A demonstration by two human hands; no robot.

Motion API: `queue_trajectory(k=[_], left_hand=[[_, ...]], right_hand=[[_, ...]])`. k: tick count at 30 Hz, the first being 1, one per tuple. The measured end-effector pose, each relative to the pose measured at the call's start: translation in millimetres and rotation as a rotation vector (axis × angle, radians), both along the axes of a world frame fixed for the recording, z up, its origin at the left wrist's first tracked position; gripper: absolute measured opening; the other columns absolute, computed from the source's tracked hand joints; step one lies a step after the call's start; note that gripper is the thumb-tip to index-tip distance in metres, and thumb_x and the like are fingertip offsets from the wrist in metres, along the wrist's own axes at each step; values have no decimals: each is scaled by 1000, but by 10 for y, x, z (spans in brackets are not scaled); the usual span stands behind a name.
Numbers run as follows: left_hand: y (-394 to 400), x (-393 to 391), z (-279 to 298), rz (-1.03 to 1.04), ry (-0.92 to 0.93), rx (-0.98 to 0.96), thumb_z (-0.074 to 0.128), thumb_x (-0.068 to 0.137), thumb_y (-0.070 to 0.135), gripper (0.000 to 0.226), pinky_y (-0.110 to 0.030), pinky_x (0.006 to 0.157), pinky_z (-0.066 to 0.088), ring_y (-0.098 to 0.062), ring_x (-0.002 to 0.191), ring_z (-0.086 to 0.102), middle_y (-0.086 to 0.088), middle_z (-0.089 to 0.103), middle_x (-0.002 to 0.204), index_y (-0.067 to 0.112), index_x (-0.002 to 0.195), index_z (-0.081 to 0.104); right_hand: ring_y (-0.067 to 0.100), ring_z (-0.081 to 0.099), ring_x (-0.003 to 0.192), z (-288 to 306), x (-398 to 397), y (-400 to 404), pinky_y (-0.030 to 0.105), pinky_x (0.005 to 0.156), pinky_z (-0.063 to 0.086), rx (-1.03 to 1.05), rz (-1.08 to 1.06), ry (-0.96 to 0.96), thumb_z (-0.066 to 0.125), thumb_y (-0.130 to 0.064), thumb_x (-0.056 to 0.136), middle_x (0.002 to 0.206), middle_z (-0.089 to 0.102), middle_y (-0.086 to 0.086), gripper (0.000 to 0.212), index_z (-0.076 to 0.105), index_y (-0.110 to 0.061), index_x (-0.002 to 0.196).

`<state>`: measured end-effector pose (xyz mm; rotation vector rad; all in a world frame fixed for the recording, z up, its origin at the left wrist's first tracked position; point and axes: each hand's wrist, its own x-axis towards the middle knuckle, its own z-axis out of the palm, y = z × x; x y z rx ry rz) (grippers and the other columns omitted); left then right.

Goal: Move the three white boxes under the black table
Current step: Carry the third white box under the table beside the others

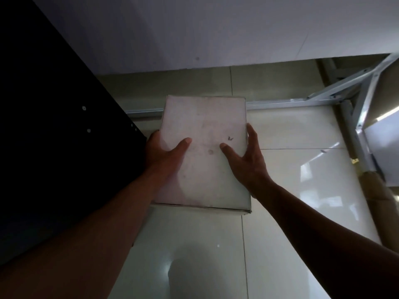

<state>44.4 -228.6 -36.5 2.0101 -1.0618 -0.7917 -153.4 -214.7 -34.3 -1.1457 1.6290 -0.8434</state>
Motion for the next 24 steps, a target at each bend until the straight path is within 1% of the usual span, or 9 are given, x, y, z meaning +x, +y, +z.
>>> queue_trajectory(k=[3,7,10,11,13,14,17,20,24], left_hand=[[136,-134,555,-30,-37,31,79,67,52,55,-32,85,54,-18,96,65,2,68,107,22,110,63],[359,-286,1312,-35,-51,38,80,67,54,52,-27,78,49,-16,93,64,5,68,101,23,106,63],[554,-391,1937,-49,-50,45,79,67,55,53,-31,84,53,-17,95,64,5,68,102,24,106,63],[634,-415,2197,-49,-44,40,79,67,56,53,-29,81,53,-17,96,64,6,68,102,24,107,63],[769,-455,2677,-56,-45,44,78,66,58,53,-21,71,49,-15,94,63,8,66,100,25,105,62],[831,-475,2899,-61,-43,49,77,66,61,54,-21,72,48,-16,95,62,8,66,100,26,104,62],[1003,-510,3499,-71,-55,34,72,64,67,57,-32,83,50,-19,98,62,6,66,103,27,102,60],[1186,-536,4046,-60,-101,12,69,65,71,62,-34,86,49,-20,101,62,7,67,107,27,107,60],[1449,-447,4679,-56,-90,-3,68,64,71,68,-42,95,51,-21,107,62,6,67,113,27,115,60]], right_hand=[[19,62,110,521,-167,165,47,92,57,-6,-19,5,71,-40,89,132,54,-9,82,19,-36,152],[17,62,109,1244,-338,382,37,90,55,-16,-27,34,72,-42,87,126,53,-15,83,21,-35,152],[19,60,111,1838,-447,551,43,97,54,-16,-31,40,72,-45,86,124,52,-16,84,21,-37,152],[19,60,112,2093,-483,615,44,98,53,-12,-29,38,72,-46,86,124,52,-17,84,21,-38,152],[20,60,113,2566,-546,737,46,99,52,-12,-37,42,72,-47,85,125,54,-16,83,21,-41,151],[20,60,114,2784,-570,790,46,100,52,-16,-36,43,72,-47,84,126,55,-16,83,21,-41,151],[18,58,117,3384,-617,930,46,102,51,-42,-21,54,71,-50,84,130,54,-15,85,20,-40,151],[19,56,123,3925,-630,1059,45,105,49,-80,-3,61,71,-49,85,143,52,-9,85,20,-39,152],[17,54,126,4534,-558,1252,43,109,46,-132,17,44,73,-45,85,145,50,-8,86,22,-33,153]])
